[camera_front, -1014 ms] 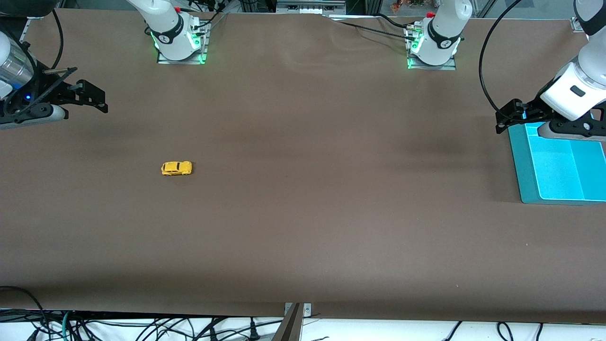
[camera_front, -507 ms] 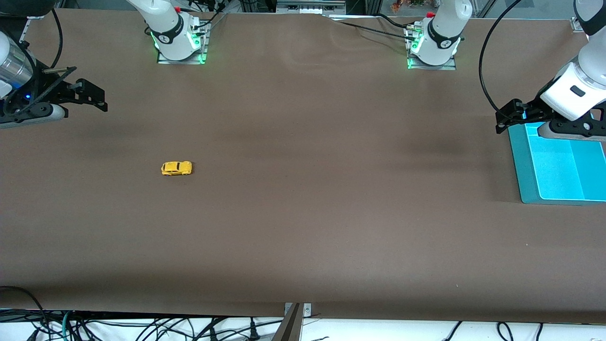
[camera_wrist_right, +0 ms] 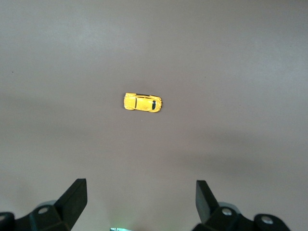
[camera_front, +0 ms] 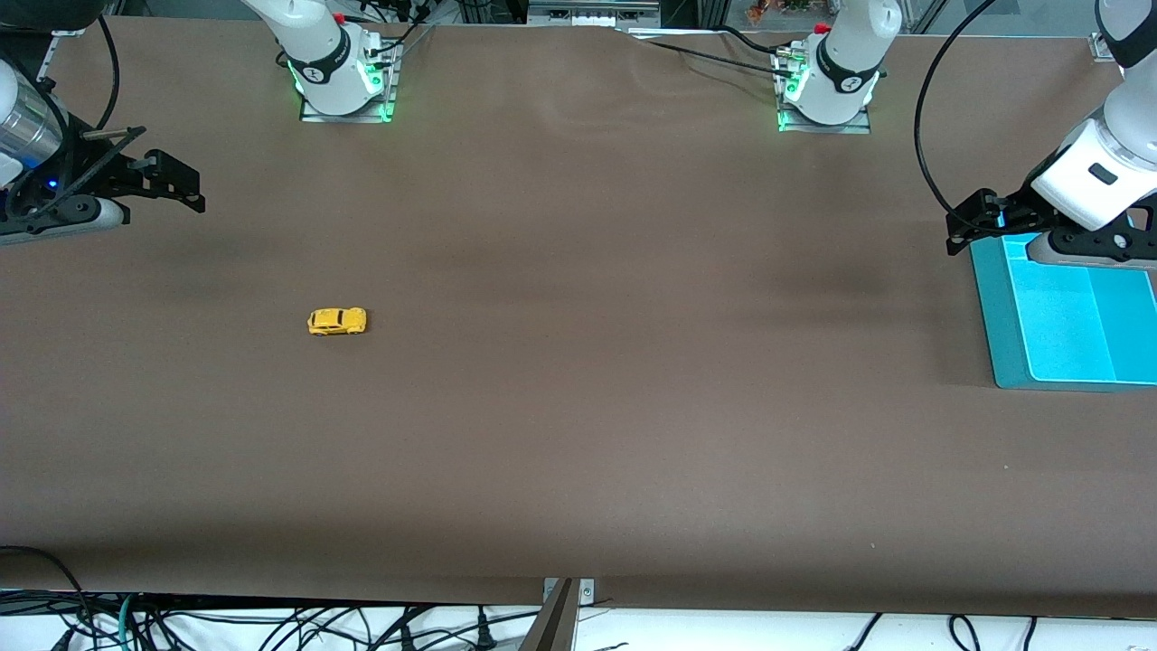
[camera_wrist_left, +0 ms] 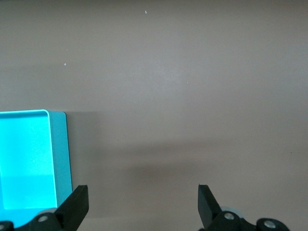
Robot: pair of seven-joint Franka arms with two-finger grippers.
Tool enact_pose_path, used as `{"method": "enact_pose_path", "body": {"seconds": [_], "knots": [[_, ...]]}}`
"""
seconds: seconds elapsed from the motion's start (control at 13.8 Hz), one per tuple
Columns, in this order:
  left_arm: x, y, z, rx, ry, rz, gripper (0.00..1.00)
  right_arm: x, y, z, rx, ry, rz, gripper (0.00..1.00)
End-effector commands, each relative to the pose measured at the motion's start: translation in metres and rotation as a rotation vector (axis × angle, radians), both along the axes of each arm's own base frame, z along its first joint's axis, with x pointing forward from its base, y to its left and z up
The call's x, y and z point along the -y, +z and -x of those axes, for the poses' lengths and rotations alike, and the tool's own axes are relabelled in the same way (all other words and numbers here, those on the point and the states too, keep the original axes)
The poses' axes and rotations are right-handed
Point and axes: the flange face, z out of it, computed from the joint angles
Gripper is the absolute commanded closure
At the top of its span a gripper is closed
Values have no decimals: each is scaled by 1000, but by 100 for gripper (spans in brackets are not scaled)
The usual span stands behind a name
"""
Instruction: Wind and store yellow beetle car
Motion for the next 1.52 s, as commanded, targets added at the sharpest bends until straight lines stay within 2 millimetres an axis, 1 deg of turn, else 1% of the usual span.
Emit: {"method": "enact_pose_path", "body": {"seconds": [0.0, 0.43, 0.65, 0.72, 0.8, 0.87, 0.94, 1.09, 1.16, 1.38, 1.45], "knots": [[2, 7, -2, 3, 8, 10, 0, 2, 5, -2, -3, -7, -3, 0], [2, 7, -2, 3, 8, 10, 0, 2, -1, -4, -3, -7, -3, 0], [2, 7, -2, 2, 8, 10, 0, -1, -19, -4, -16, 10, -3, 0], [2, 7, -2, 3, 8, 10, 0, -3, -30, -7, -28, 19, -3, 0], [3, 7, -2, 3, 6, 10, 0, -5, -39, -7, -36, 67, -7, 0], [3, 7, -2, 3, 6, 10, 0, -6, -52, -9, -37, 125, -12, 0], [3, 7, -2, 2, 6, 10, 0, -11, -72, -8, -42, 173, -16, 0], [3, 7, -2, 3, 6, 10, 0, -13, -107, -6, -24, 289, -24, 0], [3, 8, -1, 3, 6, 10, 0, -17, -126, -6, -7, 374, -31, 0], [3, 7, -2, 3, 6, 10, 0, -20, -185, -5, -7, 653, -54, 0], [3, 7, -2, 3, 6, 10, 0, -21, -201, -7, -4, 761, -62, 0]]}}
